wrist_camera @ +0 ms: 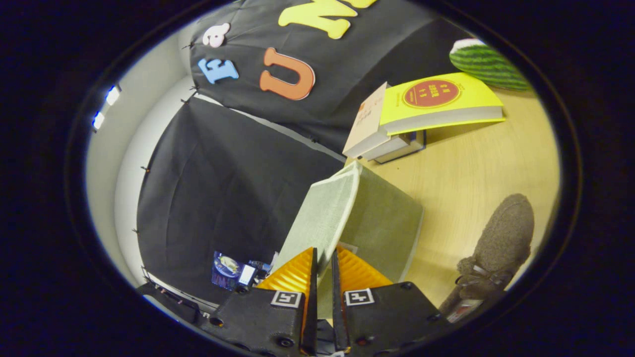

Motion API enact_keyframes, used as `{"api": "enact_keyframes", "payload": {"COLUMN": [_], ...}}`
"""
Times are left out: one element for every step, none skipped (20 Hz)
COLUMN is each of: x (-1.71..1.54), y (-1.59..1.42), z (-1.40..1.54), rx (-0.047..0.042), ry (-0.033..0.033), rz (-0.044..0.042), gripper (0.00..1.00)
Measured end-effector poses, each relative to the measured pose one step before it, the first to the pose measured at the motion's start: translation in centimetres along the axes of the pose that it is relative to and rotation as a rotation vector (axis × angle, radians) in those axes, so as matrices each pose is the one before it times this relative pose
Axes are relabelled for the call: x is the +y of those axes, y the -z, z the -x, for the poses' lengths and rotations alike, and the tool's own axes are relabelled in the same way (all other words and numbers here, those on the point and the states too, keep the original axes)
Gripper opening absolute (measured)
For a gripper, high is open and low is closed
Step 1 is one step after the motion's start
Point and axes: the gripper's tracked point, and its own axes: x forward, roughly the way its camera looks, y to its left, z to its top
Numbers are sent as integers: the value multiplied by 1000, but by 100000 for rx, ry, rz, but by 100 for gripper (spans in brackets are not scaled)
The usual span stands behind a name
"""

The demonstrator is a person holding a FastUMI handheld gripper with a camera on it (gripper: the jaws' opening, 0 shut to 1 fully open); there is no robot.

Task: Open the storage box then place both shoes into the box .Put the left shoe in first, then the right shoe, with the right side of both shoes facing outward in a uniform manner.

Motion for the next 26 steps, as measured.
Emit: {"api": "enact_keyframes", "payload": {"x": [587, 563, 673, 988, 1128, 1001, 1172, 1133, 965, 821, 680, 1094, 1171, 1190, 1014, 783, 667, 649, 545, 794, 628, 647, 696, 810, 816, 843], "y": [-194, -113, -178, -316, -317, -64, -276, -158, -291, 24, -388, 2, -292, -259, -320, -76, -255, -300, -234, -228, -234, -66, -127, -84, -80, 172], "z": [212, 159, 14, 102, 16, 288, 114, 64, -49, -222, -309, -101, -267, -166, -417, -445, -535, -581, -532, -418, -541, -436, -617, -430, -545, -549], "rx": [-1665, -599, -741, -1845, -1178, -843, -893, -436, -597, -338, -618, 510, -623, -330, -619, 154, -18, -509, -54, -857, -872, -834, -1113, -2078, -1847, -1781], "ry": [800, 628, 88, -152, -594, -603, -750, -398, 265, 1333, 1748, 1220, 760, 71, 519, 1524, 2174, 2097, 2192, 1778, 1624, 1295, 1242, 913, 608, 245], "rz": [1951, 891, 737, 1276, 1301, 1291, 1184, 1456, 1287, 2247, 1590, 2143, 1446, 1438, 685, 735, -151, -431, -314, -182, 69, 34, 274, 457, 1014, 1293], "gripper": [16, 15, 13, 13, 13, 13, 12, 13, 12, 11, 10, 10, 10, 10, 10, 10, 10, 10, 10, 10, 10, 10, 10, 9, 10, 10]}}
